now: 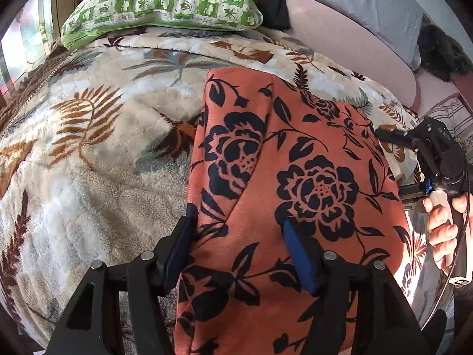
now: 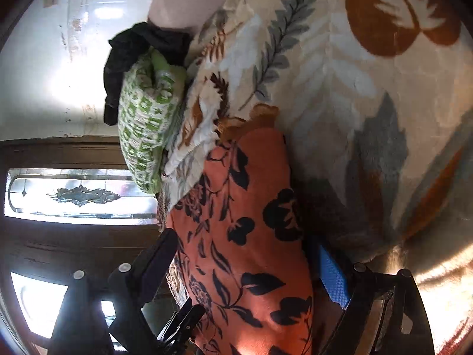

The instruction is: Fold small clothes

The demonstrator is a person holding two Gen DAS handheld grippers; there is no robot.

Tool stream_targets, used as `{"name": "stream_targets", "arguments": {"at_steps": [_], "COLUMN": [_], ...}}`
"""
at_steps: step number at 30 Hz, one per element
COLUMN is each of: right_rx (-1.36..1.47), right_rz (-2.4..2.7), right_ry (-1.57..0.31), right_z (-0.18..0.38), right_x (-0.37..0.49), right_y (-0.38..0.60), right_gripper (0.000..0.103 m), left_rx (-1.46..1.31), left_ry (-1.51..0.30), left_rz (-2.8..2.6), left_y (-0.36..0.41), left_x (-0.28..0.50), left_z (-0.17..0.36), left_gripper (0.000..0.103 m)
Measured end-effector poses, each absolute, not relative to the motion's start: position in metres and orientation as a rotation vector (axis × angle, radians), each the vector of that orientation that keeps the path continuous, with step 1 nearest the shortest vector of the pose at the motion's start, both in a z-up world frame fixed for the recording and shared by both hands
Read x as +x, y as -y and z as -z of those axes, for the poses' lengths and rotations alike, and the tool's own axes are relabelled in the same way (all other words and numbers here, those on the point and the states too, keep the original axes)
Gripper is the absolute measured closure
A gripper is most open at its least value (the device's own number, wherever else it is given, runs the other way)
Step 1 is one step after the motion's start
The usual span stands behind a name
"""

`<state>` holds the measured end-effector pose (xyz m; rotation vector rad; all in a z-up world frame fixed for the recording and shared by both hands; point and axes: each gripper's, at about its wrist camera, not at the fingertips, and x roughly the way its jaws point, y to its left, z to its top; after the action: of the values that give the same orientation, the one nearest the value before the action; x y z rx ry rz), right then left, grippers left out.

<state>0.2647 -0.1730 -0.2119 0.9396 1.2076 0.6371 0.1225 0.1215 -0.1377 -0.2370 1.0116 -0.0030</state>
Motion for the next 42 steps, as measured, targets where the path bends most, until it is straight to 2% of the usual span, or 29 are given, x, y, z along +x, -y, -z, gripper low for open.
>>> {"name": "stream_targets", "arguments": {"at_steps": [1, 3, 4, 6, 7, 8, 10, 12, 16, 19, 20, 21, 24, 27, 31, 33, 35, 42], "right_rx": [0.88, 0.766, 0.736, 0.677, 0.671, 0.699, 0.764, 0.754, 0.817, 0.832, 0.814, 0.762, 0.677, 0.605, 0.661, 0.625, 0.56, 0.54], "right_rz": [-0.641, -0.627, -0.621, -0.538, -0.508, -0.51, -0.562, -0.568, -0.559, -0.559, -0.59, -0.608, -0.582, -0.55, -0.534, -0.527, -0.51, -0.648], "right_ry": [-1.226, -1.176, -1.149, -1.188, -1.205, -1.193, -1.145, -1.074, -1.086, -1.168, -1.199, -1.206, -1.183, -1.193, -1.194, -1.184, -1.145, -0.975], "right_z": [0.212, 0.193, 0.186, 0.196, 0.201, 0.201, 0.189, 0.173, 0.181, 0.206, 0.212, 0.209, 0.187, 0.187, 0.201, 0.194, 0.179, 0.116], "right_x": [0.266, 0.258, 0.255, 0.255, 0.253, 0.25, 0.234, 0.209, 0.15, 0.121, 0.117, 0.114, 0.112, 0.113, 0.107, 0.105, 0.1, 0.096], "right_y": [0.162, 0.151, 0.15, 0.15, 0.151, 0.154, 0.158, 0.166, 0.185, 0.179, 0.169, 0.16, 0.15, 0.149, 0.155, 0.152, 0.153, 0.142], "right_gripper": [0.044, 0.06, 0.063, 0.063, 0.054, 0.051, 0.028, 0.021, 0.021, 0.023, 0.03, 0.055, 0.062, 0.062, 0.046, 0.04, 0.04, 0.035], "left_rx": [-0.253, -0.296, -0.3, -0.3, -0.296, -0.291, -0.28, -0.285, -0.289, -0.295, -0.293, -0.29, -0.293, -0.313, -0.274, -0.179, -0.264, -0.256], "left_ry": [-1.018, -1.025, -1.027, -1.031, -1.03, -1.026, -1.022, -1.018, -1.014, -1.012, -1.013, -1.013, -1.009, -0.986, -0.932, -1.002, -1.044, -1.036], "left_rz": [-0.003, 0.007, 0.012, 0.008, -0.003, -0.006, -0.012, -0.015, -0.011, -0.012, -0.016, -0.019, -0.022, -0.022, -0.015, -0.058, -0.031, -0.03], "left_y": [-0.124, -0.13, -0.13, -0.129, -0.128, -0.128, -0.127, -0.128, -0.129, -0.13, -0.13, -0.13, -0.132, -0.133, -0.129, -0.124, -0.135, -0.136], "left_x": [0.122, 0.121, 0.122, 0.123, 0.122, 0.121, 0.118, 0.115, 0.111, 0.11, 0.109, 0.108, 0.104, 0.095, 0.077, 0.075, 0.073, 0.072], "left_z": [0.139, 0.141, 0.144, 0.147, 0.145, 0.142, 0.139, 0.138, 0.139, 0.14, 0.14, 0.139, 0.135, 0.124, 0.111, 0.132, 0.154, 0.144], "left_gripper": [0.03, 0.029, 0.028, 0.025, 0.025, 0.025, 0.025, 0.025, 0.025, 0.025, 0.025, 0.025, 0.026, 0.026, 0.026, 0.026, 0.025, 0.025]}}
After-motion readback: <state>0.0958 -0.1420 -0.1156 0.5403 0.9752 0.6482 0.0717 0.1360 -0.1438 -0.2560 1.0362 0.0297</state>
